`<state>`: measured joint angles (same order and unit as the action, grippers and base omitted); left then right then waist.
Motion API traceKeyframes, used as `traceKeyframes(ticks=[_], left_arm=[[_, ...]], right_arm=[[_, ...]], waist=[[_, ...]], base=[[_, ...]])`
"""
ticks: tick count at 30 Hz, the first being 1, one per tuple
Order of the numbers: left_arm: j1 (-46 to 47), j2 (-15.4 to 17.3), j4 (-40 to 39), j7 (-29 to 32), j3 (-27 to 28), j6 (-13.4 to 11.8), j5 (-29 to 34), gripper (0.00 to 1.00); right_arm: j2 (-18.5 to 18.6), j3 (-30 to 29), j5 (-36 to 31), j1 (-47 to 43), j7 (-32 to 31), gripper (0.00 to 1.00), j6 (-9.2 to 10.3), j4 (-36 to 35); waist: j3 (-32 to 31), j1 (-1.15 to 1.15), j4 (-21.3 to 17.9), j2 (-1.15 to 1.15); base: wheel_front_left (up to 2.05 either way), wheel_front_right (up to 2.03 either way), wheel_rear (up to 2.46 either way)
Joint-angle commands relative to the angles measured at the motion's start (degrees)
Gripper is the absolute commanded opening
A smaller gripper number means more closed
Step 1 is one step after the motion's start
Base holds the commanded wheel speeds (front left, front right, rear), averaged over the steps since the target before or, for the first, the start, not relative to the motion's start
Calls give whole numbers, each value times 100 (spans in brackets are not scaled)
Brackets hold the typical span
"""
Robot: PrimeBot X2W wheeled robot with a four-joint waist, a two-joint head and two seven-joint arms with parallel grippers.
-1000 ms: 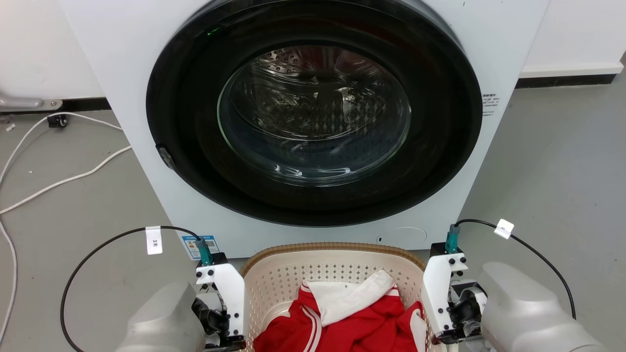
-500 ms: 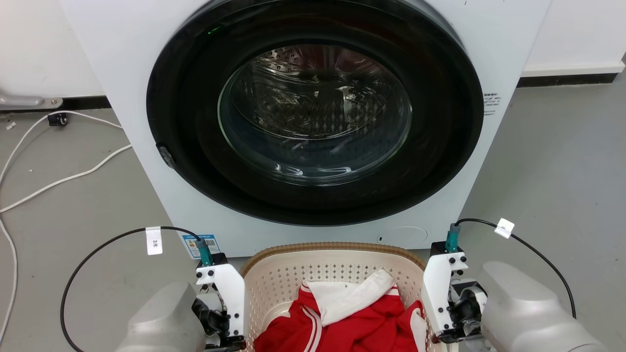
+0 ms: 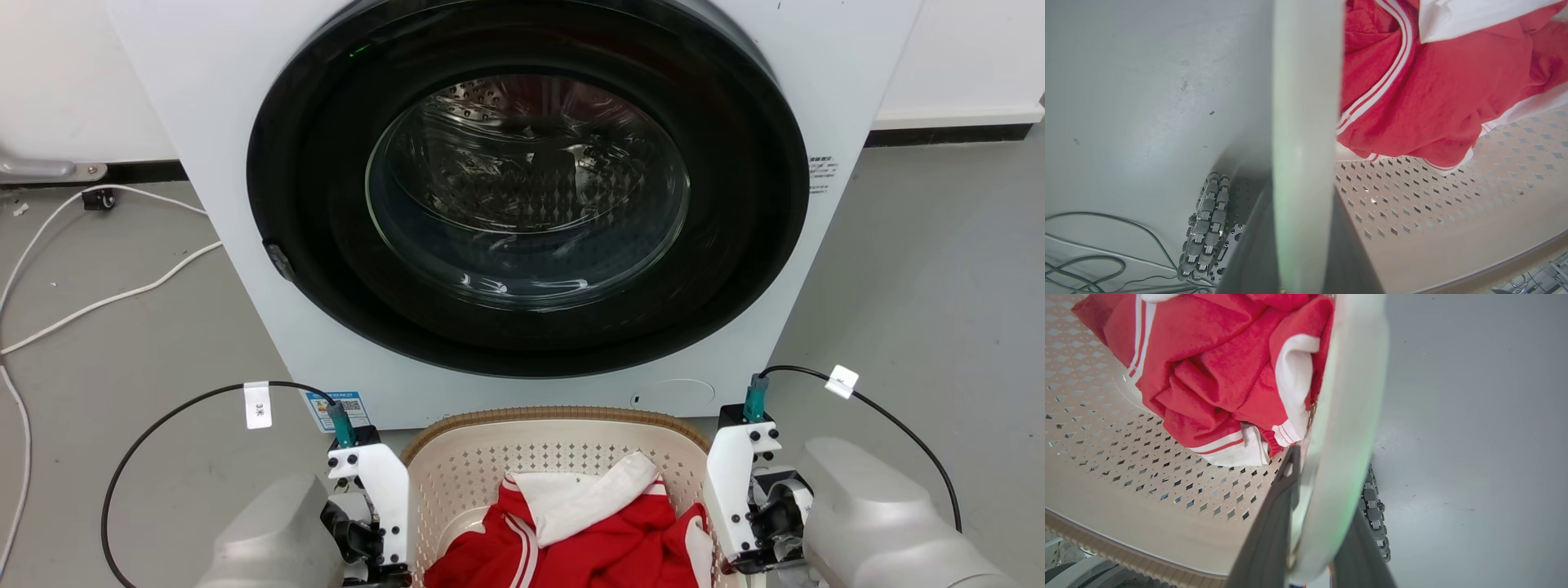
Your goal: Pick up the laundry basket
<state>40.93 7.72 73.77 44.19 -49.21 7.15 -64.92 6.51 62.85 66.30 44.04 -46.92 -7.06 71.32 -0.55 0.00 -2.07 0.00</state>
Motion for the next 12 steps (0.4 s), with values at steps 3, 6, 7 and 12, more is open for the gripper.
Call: traceKeyframes(ticks=[3, 6, 7, 12], left_arm=[[-42, -208, -88, -8, 11, 61, -87, 0], [-51, -212, -87, -13, -2, 61, -100, 0], [-54, -212, -87, -13, -6, 61, -105, 0], [-67, -211, -84, -16, -23, 62, -129, 0]], right_arm=[[-212, 7, 81, 56, 43, 0, -79, -72], [-210, 18, 98, 52, 53, 0, -79, -66], [-210, 22, 104, 49, 54, 0, -79, -66], [-212, 43, 125, 36, 49, 0, -79, -62]], waist=[[-3, 0, 10, 0], [-7, 0, 16, 0], [-8, 0, 17, 0], [-14, 0, 19, 0]], base=[[0, 0, 0], [0, 0, 0], [0, 0, 0], [0, 0, 0]])
